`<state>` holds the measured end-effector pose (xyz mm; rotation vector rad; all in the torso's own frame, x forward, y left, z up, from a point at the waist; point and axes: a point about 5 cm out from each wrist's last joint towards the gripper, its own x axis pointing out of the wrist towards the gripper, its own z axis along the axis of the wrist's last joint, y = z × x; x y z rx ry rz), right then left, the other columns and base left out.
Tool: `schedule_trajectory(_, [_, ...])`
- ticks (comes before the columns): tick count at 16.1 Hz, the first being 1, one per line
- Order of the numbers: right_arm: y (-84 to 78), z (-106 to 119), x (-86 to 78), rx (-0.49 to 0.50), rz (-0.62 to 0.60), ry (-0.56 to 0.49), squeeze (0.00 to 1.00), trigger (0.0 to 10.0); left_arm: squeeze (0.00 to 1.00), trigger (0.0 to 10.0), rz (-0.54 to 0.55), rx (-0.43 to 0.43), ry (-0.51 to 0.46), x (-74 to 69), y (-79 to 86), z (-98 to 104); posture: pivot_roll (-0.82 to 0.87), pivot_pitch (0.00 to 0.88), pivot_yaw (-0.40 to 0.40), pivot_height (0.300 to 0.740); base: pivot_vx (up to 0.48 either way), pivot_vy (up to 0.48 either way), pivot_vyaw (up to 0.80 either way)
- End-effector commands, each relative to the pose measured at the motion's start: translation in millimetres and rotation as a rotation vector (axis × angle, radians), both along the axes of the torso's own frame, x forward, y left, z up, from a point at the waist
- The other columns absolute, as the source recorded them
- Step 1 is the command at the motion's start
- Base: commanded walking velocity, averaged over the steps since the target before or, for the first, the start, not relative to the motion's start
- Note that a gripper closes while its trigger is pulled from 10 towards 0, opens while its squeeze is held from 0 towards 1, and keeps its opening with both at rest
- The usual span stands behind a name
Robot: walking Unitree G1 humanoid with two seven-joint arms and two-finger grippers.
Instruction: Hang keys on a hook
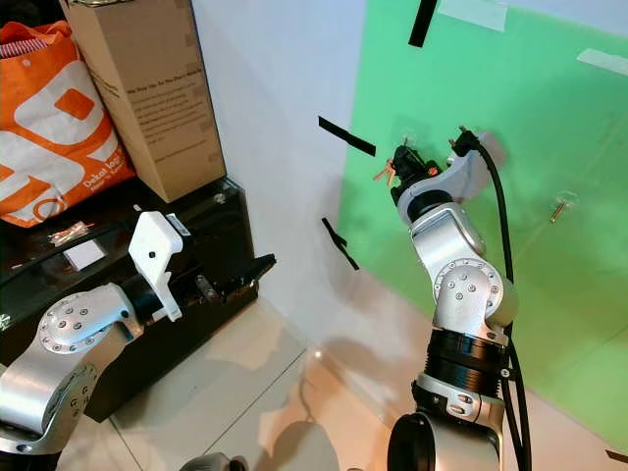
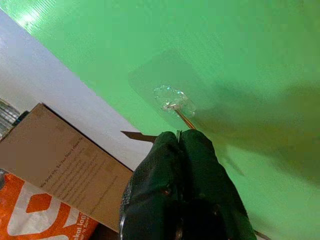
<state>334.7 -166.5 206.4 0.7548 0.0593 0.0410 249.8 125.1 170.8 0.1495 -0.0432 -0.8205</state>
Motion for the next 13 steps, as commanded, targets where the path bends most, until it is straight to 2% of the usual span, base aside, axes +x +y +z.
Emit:
schedule_trajectory(1, [0.9, -3, 0.9, -0.019, -0.012, 0.023, 0.00, 10.0, 0.00, 10.0, -0.017, 0.013, -0.008, -0.7, -2.7, 3, -0.01, 0.000, 0.002, 0.740, 0.000, 0.000, 0.00])
schedule_trajectory(3, [-1.0, -8, 0.4, -0.020, -0.032, 0.053, 0.00, 10.0, 0.00, 10.0, -0.017, 0.011, -0.008, -0.7, -2.9, 3, -0.01, 0.000, 0.002, 0.740, 0.000, 0.000, 0.00])
schedule_trajectory(6, [-4.2, -20, -1.8, 0.145, -0.059, 0.116, 0.00, 10.0, 0.00, 10.0, -0.013, -0.005, -0.005, 0.7, -3.6, 5, -0.01, 0.000, 0.005, 0.740, 0.000, 0.000, 0.00])
schedule_trajectory(13, [1.5, -27, -3.5, 0.119, -0.044, 0.151, 0.00, 10.0, 0.00, 10.0, -0.019, -0.005, -0.011, 1.7, -3.6, 7, 0.00, 0.000, 0.009, 0.740, 0.000, 0.000, 0.00])
